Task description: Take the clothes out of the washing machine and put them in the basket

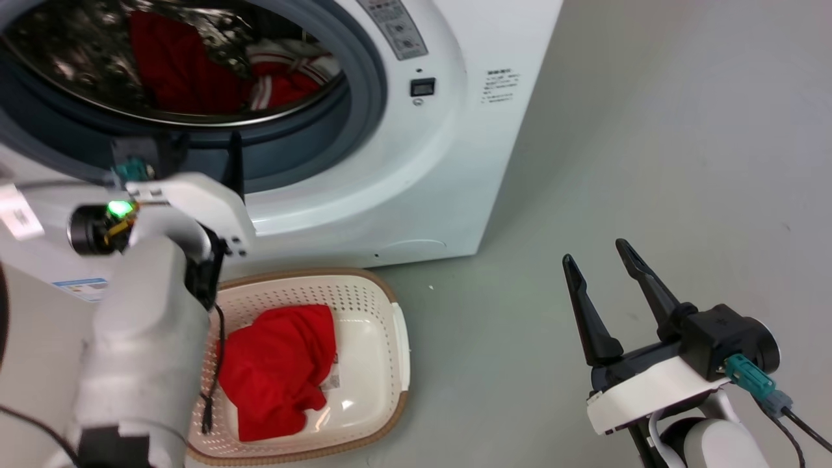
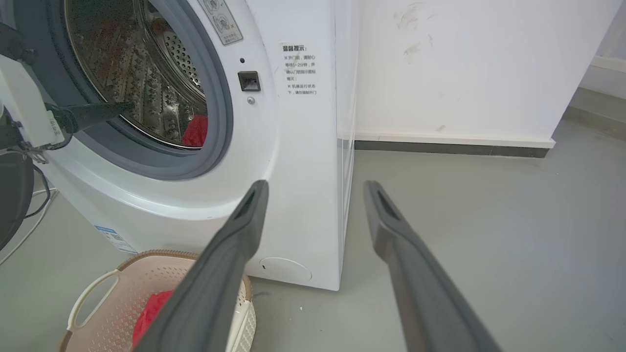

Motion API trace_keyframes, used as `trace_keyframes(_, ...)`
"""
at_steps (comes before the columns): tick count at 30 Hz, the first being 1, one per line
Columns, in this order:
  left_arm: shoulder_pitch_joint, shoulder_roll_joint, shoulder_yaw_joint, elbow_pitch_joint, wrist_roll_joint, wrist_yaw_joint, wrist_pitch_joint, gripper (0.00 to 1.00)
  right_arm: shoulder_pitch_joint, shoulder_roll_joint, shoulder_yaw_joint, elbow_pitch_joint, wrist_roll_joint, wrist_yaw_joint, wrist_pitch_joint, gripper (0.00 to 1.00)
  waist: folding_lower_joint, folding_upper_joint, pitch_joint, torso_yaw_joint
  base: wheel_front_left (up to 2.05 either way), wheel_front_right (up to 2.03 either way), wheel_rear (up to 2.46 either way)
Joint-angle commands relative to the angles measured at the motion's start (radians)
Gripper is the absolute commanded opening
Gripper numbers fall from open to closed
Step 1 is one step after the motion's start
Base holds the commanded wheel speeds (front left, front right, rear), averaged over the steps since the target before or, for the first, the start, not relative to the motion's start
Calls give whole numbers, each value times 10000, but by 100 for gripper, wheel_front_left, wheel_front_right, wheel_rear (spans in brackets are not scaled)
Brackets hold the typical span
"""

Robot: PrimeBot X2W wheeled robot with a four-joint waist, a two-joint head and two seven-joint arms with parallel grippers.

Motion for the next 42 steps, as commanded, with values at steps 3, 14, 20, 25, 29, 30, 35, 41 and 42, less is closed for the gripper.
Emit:
trace_keyframes(3,-903,277,-47,709,-107,-62,350,100,-115,21,137,61,144,-7,-155,100,0,-1,472,-411,0,0,0)
trace_keyframes(14,-3687,1353,-389,2284,-227,-139,1914,100,-587,24,841,293,540,-7,-594,100,0,-1,2132,-1389,0,0,0)
trace_keyframes(20,-5020,1954,-597,2601,-284,-157,2779,100,-881,22,1212,405,771,-7,-885,100,0,-1,3132,-1877,0,0,0)
trace_keyframes(25,-6140,2481,-724,2677,-302,-163,3612,100,-1071,27,1514,465,944,-7,-1087,100,0,-1,3982,-2239,0,0,0)
trace_keyframes(29,-6948,2880,-877,2719,-265,-167,4342,100,-1180,25,1805,541,1118,-7,-1229,100,0,-1,4457,-2506,0,0,0)
trace_keyframes(30,-7128,2960,-943,2714,-215,-167,4536,100,-1180,25,1862,564,1144,-7,-1267,100,0,-1,4563,-2563,0,0,0)
trace_keyframes(35,-7931,3228,-1116,2730,-278,-169,5568,100,-1234,28,2206,657,1350,-7,-1401,100,0,-1,5023,-2841,0,0,0)
trace_keyframes(41,-8569,3519,-1350,2696,-156,-147,6719,100,-1337,25,2638,694,1571,-7,-1550,100,0,-1,5515,-3176,0,0,0)
trace_keyframes(42,-8604,3546,-1380,2697,-155,-145,6868,100,-1332,24,2688,714,1595,-7,-1588,100,0,-1,5559,-3220,0,0,0)
